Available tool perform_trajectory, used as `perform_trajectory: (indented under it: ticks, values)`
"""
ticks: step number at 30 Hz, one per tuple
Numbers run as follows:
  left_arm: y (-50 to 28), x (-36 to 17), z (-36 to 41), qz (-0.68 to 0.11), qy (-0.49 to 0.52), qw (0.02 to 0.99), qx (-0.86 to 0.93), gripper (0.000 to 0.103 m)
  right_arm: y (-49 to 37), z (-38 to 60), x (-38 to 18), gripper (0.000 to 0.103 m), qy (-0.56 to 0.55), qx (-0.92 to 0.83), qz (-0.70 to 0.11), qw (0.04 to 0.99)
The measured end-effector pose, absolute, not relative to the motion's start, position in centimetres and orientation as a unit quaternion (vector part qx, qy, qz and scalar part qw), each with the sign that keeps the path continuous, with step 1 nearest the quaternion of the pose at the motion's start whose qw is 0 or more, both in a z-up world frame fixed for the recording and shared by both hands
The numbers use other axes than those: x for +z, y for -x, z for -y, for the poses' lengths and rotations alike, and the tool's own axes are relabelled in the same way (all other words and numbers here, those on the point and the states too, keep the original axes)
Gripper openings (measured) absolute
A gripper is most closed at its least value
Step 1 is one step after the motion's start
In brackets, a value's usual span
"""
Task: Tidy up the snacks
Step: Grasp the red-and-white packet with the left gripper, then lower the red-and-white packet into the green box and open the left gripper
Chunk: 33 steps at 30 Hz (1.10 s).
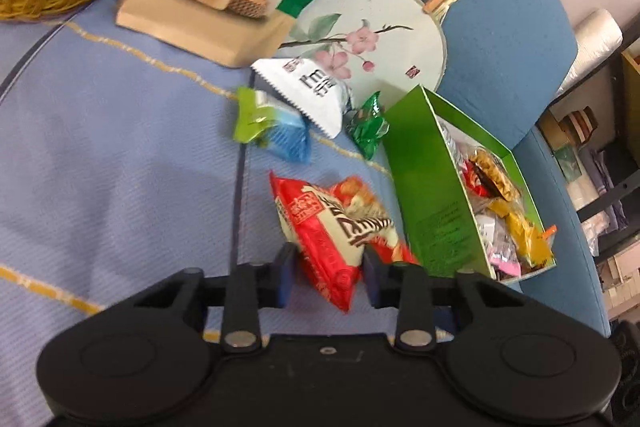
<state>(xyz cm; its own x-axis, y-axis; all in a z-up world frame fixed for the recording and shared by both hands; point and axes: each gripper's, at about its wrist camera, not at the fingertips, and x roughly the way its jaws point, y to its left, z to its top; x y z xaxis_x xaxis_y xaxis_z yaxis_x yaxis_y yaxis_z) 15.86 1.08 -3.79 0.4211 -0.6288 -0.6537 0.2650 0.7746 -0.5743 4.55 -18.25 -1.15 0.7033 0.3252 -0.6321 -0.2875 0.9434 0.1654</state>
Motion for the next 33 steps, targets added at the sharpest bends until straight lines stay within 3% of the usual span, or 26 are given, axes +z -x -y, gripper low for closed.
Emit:
perform_trajectory:
  ticks: [3, 9, 11, 12, 13, 14, 15, 22, 23, 24, 25, 26, 29, 33]
  values:
    - [-15.1, -3.5, -2.5, -0.476, 0.195, 0.809, -0.285, 0.008, -4.6, 18.2, -1.2, 0.101, -0.037, 0.173, -0.349, 0.920]
    - [-13.3, -2.5, -4.9, -0.473, 0.157, 0.814, -0.298, 0.010, -5.0, 17.6, -1.4, 0.101, -0.051, 0.202, -0.345, 0.915]
    - [-13.1, -2.2, -5.1, -0.459, 0.160, 0.825, -0.289, 0.027, -5.6, 17.6, -1.7, 0.101, -0.061, 0.202, -0.345, 0.915]
    - [-13.0, -1.9, -5.1, -0.451, 0.165, 0.828, -0.290, 0.056, -6.0, 17.6, -1.8, 0.100, -0.071, 0.203, -0.347, 0.913]
    - [-13.1, -1.7, -5.1, -0.445, 0.172, 0.829, -0.290, 0.068, -6.3, 17.7, -1.9, 0.100, -0.084, 0.207, -0.349, 0.910]
    - [-13.2, -1.5, -5.1, -0.439, 0.181, 0.832, -0.288, 0.087, -6.6, 17.9, -2.1, 0.100, -0.095, 0.209, -0.350, 0.908]
    - [-13.3, -1.4, -4.9, -0.434, 0.188, 0.833, -0.288, 0.090, -6.8, 18.0, -2.2, 0.099, -0.105, 0.209, -0.352, 0.907]
    - [-14.4, -2.2, -3.3, -0.452, 0.187, 0.824, -0.287, 0.089, -7.2, 18.6, -2.9, 0.098, -0.149, 0.209, -0.369, 0.893]
    - [-14.5, -2.4, -3.3, -0.454, 0.188, 0.822, -0.287, 0.083, -7.2, 18.6, -3.1, 0.097, -0.157, 0.210, -0.372, 0.890]
    - [-14.6, -2.6, -3.2, -0.457, 0.187, 0.821, -0.285, 0.070, -7.3, 18.6, -3.3, 0.095, -0.164, 0.207, -0.374, 0.889]
    - [-14.7, -2.7, -3.1, -0.458, 0.181, 0.824, -0.281, 0.070, -7.3, 18.6, -3.3, 0.075, -0.165, 0.199, -0.372, 0.891]
    - [-14.8, -2.8, -3.2, -0.456, 0.180, 0.826, -0.280, 0.058, -7.3, 18.7, -3.1, 0.047, -0.165, 0.193, -0.370, 0.894]
    - [-14.8, -2.1, -3.6, -0.456, 0.200, 0.821, -0.279, 0.048, -7.0, 19.2, -2.0, 0.040, -0.170, 0.193, -0.356, 0.899]
    - [-14.0, 0.9, -2.7, -0.420, 0.188, 0.836, -0.300, 0.047, -6.0, 19.3, 0.8, 0.039, -0.140, 0.183, -0.303, 0.924]
